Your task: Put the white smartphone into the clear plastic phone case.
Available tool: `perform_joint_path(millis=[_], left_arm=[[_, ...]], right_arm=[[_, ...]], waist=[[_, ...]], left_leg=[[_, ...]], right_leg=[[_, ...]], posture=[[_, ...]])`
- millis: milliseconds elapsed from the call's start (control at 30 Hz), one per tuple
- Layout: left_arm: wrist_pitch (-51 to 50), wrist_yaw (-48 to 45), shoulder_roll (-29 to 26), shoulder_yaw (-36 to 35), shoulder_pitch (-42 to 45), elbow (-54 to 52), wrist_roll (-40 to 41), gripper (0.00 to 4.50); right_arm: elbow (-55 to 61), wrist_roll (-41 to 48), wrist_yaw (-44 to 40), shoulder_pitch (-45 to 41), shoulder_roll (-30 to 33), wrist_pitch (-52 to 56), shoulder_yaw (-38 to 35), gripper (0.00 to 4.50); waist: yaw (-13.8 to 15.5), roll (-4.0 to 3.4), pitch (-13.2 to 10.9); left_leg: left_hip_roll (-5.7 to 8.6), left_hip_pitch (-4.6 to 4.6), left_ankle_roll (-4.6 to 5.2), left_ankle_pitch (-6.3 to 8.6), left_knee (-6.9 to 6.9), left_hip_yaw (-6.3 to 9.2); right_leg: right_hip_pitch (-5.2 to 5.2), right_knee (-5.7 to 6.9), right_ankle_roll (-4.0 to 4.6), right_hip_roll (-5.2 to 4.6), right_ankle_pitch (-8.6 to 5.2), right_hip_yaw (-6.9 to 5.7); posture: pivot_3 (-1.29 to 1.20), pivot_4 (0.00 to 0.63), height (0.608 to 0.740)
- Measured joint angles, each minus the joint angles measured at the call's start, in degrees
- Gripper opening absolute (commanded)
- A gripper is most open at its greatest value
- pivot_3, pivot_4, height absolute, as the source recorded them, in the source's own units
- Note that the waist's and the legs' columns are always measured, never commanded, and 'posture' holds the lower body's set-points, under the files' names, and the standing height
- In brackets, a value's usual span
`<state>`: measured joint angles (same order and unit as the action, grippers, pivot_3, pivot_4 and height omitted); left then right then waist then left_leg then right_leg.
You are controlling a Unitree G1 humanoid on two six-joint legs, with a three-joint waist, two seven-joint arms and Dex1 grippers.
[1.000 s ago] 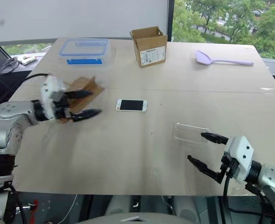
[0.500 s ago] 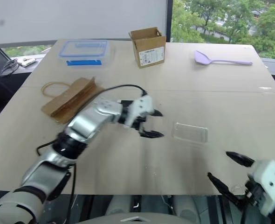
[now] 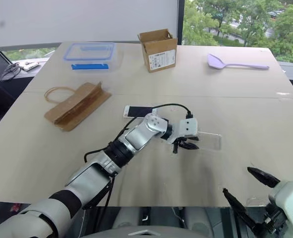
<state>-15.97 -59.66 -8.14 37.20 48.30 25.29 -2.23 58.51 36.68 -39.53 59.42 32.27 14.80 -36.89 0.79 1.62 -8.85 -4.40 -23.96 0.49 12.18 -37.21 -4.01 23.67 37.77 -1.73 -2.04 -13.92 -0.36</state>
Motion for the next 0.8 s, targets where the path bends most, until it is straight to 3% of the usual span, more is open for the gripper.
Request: perform_joint_path(millis=[133,200,400,567,667,800], left_arm=[[0.02,-1.76,-2.06,-0.99,-2.11,-3.02,0.28,0.04],[-2.16,-3.67,-5.88,-2.60,-5.10,-8.41,1.43,0.04],[-6.99,-6.96,-20.78,-11.37,-14.18,-21.61,5.48,0.04],[-7.39,-8.80,-33.60,-21.31,-24.61,-30.29,9.28,0.04],[-5.83,-8.10,-35.95,-24.53,-25.80,-30.30,9.23,0.04],[0.83,-9.68,-34.78,-25.13,-24.36,-25.32,9.25,0.04]], right_arm=[[0.11,1.81,2.89,-2.99,3.78,0.35,1.22,4.50],[0.12,2.99,4.42,-6.05,6.40,1.12,2.43,4.50],[-0.24,5.30,7.51,-18.58,10.77,6.21,7.76,4.50],[-5.64,5.12,7.17,-35.14,13.34,10.33,18.90,4.50],[-8.89,4.68,6.50,-42.81,13.51,12.37,24.19,4.50],[-11.64,3.66,4.56,-46.33,13.48,12.79,27.53,4.50]], waist=[[-0.38,-0.01,0.00],[-1.25,-0.02,0.00],[-1.59,-0.05,0.00],[-1.44,0.04,-0.06],[0.09,0.04,-0.09],[0.86,0.04,-0.09]], left_leg=[[-0.02,0.02,0.00,0.00,0.02,0.01],[-0.04,0.06,0.00,0.00,0.10,0.03],[-0.07,0.13,0.01,-0.01,0.14,0.14],[-0.01,0.13,0.01,-0.01,0.11,0.13],[0.11,0.05,0.02,-0.01,0.06,0.02],[0.12,-0.06,0.03,0.00,0.06,0.02]], right_leg=[[0.01,0.03,0.00,0.04,0.00,0.04],[0.01,0.06,0.01,0.08,0.01,0.07],[0.02,0.11,0.02,0.15,0.01,0.10],[0.02,0.08,0.02,0.03,0.01,0.18],[0.02,0.04,0.02,-0.09,0.01,0.05],[0.03,0.00,0.04,-0.08,0.02,0.00]], posture=[[0.00,0.150,0.740],[0.00,0.150,0.740],[0.00,0.150,0.740],[0.00,0.150,0.740],[0.00,0.150,0.740],[0.00,0.150,0.740]])
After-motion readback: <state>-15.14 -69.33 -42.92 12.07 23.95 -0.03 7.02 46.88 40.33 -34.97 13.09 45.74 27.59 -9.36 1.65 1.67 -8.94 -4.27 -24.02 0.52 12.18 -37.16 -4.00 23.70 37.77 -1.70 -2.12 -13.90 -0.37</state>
